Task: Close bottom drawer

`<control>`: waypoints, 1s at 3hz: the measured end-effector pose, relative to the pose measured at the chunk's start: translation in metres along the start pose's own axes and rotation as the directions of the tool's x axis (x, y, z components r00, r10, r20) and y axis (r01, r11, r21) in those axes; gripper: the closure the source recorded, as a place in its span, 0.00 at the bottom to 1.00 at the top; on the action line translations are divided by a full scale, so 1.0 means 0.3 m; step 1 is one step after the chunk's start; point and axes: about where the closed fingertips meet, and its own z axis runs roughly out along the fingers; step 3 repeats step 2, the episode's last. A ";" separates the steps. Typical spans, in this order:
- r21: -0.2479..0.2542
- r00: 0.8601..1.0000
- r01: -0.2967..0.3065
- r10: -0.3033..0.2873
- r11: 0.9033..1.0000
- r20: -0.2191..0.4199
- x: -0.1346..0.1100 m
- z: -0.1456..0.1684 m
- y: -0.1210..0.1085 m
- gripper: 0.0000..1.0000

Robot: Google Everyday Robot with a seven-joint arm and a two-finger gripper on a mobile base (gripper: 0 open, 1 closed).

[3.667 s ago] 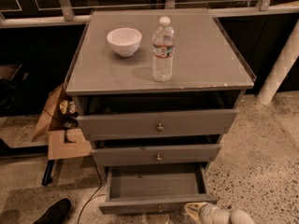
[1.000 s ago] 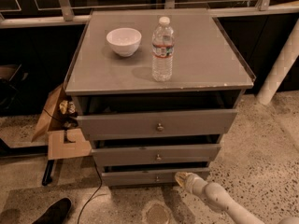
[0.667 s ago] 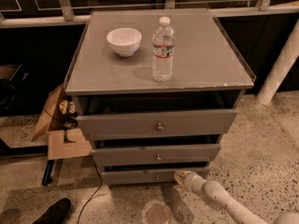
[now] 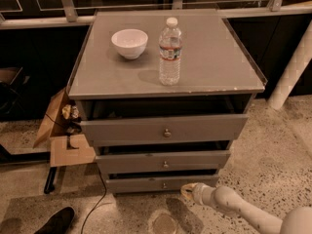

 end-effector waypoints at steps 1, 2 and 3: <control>-0.170 0.999 -0.054 0.055 0.984 0.001 0.023 -0.142 0.209 1.00; -0.199 0.998 -0.053 0.056 0.979 0.012 0.008 -0.142 0.247 0.82; -0.199 0.998 -0.053 0.056 0.979 0.012 0.008 -0.142 0.247 0.82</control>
Offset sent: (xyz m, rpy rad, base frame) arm -0.0659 -0.0109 -0.0041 0.0175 0.1463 0.0602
